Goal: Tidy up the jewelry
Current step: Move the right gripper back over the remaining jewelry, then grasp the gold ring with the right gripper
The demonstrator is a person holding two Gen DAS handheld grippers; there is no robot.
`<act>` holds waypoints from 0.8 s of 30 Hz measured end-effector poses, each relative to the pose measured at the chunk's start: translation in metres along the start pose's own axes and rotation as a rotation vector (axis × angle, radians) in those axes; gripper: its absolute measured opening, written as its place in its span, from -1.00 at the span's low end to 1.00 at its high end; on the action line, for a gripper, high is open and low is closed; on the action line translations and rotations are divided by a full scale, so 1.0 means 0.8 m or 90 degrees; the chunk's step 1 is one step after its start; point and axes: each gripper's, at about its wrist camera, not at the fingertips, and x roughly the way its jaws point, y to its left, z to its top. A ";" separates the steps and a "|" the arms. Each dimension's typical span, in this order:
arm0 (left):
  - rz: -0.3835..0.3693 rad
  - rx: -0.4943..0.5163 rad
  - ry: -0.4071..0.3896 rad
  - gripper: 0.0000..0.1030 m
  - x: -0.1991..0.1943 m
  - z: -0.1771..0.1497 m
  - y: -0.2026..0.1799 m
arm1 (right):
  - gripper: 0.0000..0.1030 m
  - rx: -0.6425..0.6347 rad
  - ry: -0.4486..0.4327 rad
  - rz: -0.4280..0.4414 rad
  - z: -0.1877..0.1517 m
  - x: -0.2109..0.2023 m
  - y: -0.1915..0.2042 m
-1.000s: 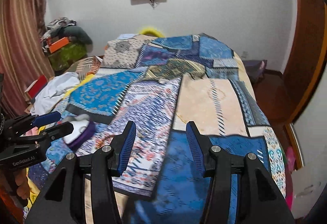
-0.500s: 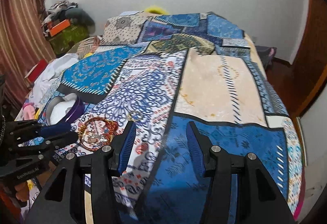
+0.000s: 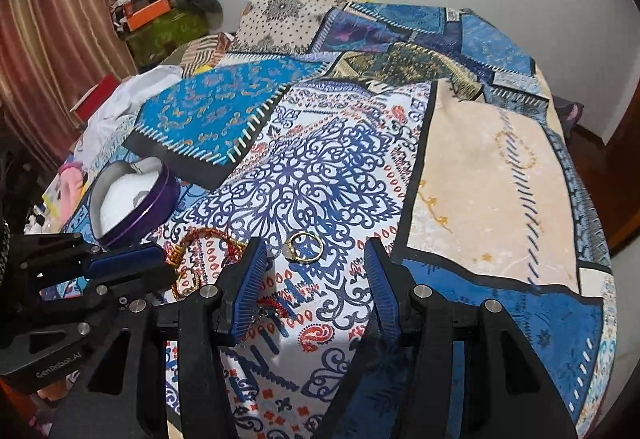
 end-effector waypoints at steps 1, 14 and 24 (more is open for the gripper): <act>0.002 0.003 -0.003 -0.85 0.001 0.000 -0.002 | -0.15 0.000 0.000 0.001 0.001 0.001 0.001; 0.021 0.019 -0.021 -0.95 -0.014 0.004 -0.013 | -0.66 0.016 -0.019 -0.011 0.001 -0.008 -0.002; 0.028 0.027 -0.068 -0.96 -0.053 0.015 -0.020 | -0.66 0.031 -0.062 -0.027 -0.004 -0.046 0.003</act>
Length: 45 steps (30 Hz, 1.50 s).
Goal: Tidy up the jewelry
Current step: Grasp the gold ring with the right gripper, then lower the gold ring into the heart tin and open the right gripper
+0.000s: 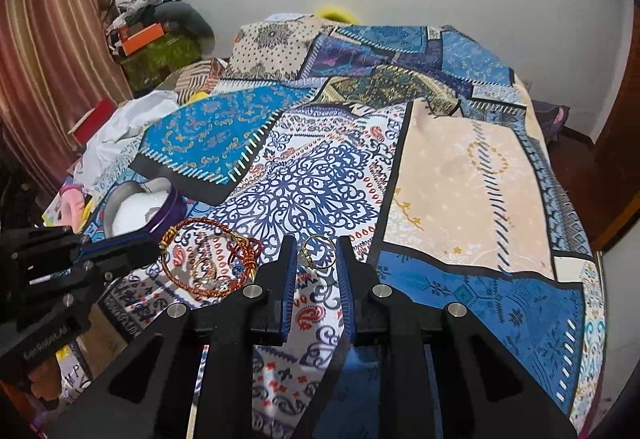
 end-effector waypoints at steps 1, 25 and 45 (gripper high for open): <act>0.000 0.002 -0.008 -0.96 -0.006 0.002 -0.001 | -0.66 0.002 -0.005 0.000 0.001 -0.005 -0.001; 0.034 -0.005 -0.148 -0.96 -0.117 0.033 0.024 | -0.66 -0.025 -0.108 0.031 0.025 -0.082 0.072; 0.063 -0.052 -0.171 -0.96 -0.142 0.017 0.111 | -0.66 -0.064 -0.084 0.095 0.043 -0.043 0.160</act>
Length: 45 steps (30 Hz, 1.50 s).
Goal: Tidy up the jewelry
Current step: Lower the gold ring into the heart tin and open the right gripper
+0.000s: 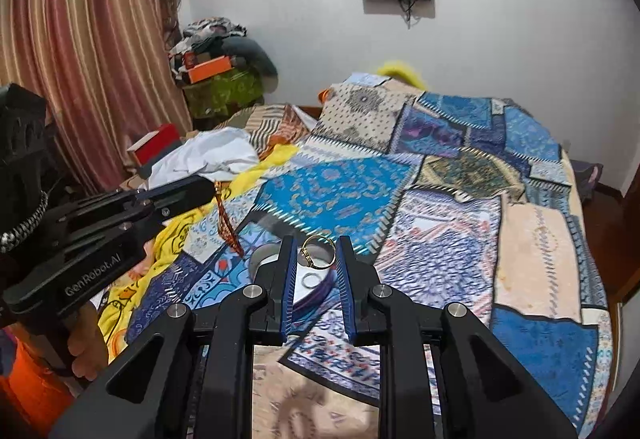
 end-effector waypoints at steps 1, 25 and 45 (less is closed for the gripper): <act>0.001 -0.001 0.002 -0.96 0.002 -0.001 0.004 | -0.66 -0.001 0.005 0.002 -0.002 0.004 0.003; -0.033 -0.044 0.099 -0.96 0.089 -0.044 0.053 | -0.66 -0.010 0.139 0.043 -0.030 0.116 0.023; 0.011 -0.012 0.108 -0.85 0.080 -0.044 0.056 | -0.51 -0.029 0.172 0.025 -0.034 0.136 0.030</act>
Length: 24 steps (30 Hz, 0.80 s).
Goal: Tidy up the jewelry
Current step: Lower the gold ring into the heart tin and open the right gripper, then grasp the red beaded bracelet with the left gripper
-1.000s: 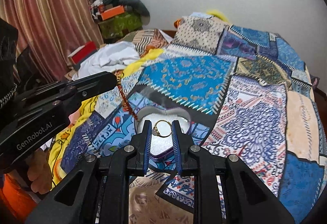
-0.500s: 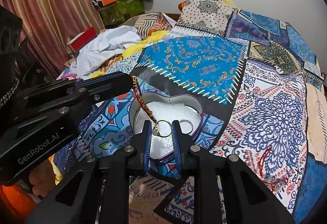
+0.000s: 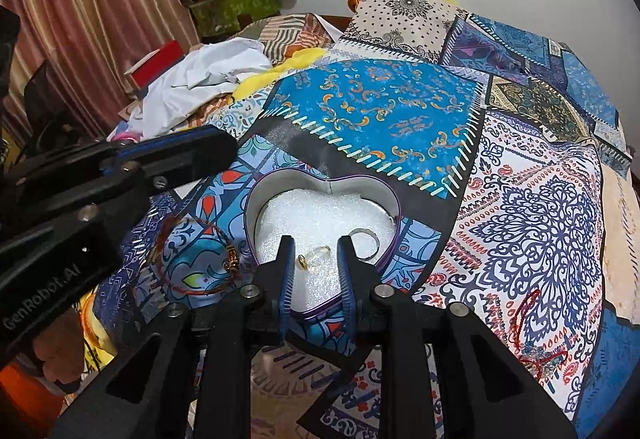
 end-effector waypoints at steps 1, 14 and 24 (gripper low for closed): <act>0.008 0.003 -0.002 -0.81 -0.003 0.000 0.001 | -0.48 0.001 -0.005 -0.001 0.000 -0.003 0.000; 0.082 -0.027 0.102 0.06 0.000 -0.058 0.045 | -0.06 0.028 -0.066 -0.030 -0.001 -0.052 -0.010; 0.058 -0.051 0.177 0.29 0.040 -0.095 0.042 | -0.04 0.051 -0.069 -0.061 -0.014 -0.069 -0.033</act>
